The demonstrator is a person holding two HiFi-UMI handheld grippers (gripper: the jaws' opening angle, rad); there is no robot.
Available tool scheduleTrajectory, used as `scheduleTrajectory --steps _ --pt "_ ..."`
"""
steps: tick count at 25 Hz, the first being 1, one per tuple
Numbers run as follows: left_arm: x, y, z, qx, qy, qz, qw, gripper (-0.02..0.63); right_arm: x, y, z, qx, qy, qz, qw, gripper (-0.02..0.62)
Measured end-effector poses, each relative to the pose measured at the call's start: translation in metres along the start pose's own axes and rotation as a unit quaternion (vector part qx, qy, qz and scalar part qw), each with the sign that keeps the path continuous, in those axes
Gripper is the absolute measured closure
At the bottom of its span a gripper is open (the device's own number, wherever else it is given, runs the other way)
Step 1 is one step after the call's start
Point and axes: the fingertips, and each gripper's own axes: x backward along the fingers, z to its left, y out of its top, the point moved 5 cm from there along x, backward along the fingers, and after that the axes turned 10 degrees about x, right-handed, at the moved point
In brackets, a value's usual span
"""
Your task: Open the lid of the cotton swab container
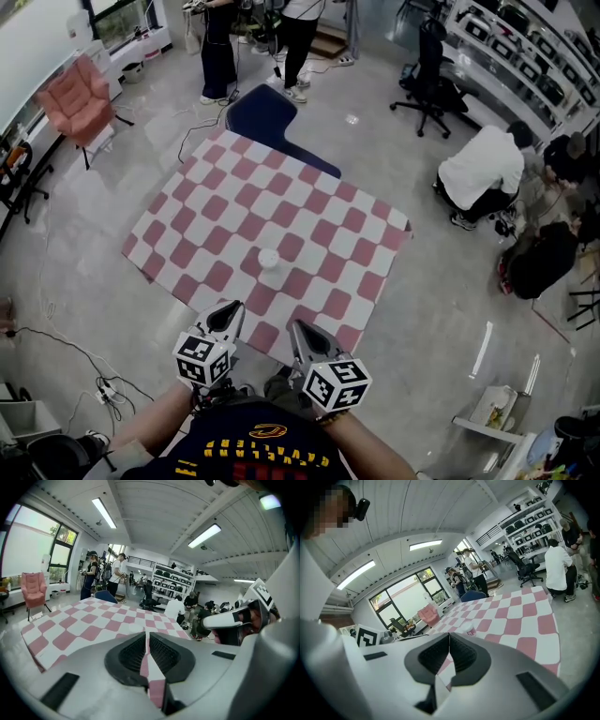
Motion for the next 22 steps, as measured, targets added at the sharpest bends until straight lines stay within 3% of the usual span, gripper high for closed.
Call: scheduleTrajectory --steps 6,14,18,22 --pt "-0.043 0.005 0.016 -0.009 0.033 0.001 0.9994 0.6 -0.022 0.014 -0.021 -0.006 0.006 0.003 1.0 0.584" --pt "-0.103 -0.012 0.049 -0.037 0.037 0.067 0.9964 0.598 -0.042 0.021 -0.039 -0.028 -0.013 0.011 0.999 0.584" --pt "-0.129 -0.026 0.059 -0.066 0.032 0.108 0.9914 0.498 -0.044 0.025 -0.041 -0.038 -0.037 0.007 0.999 0.584" --pt "-0.149 -0.03 0.064 -0.075 0.02 0.123 0.9894 0.44 -0.045 0.026 -0.045 -0.043 -0.059 0.007 0.997 0.584"
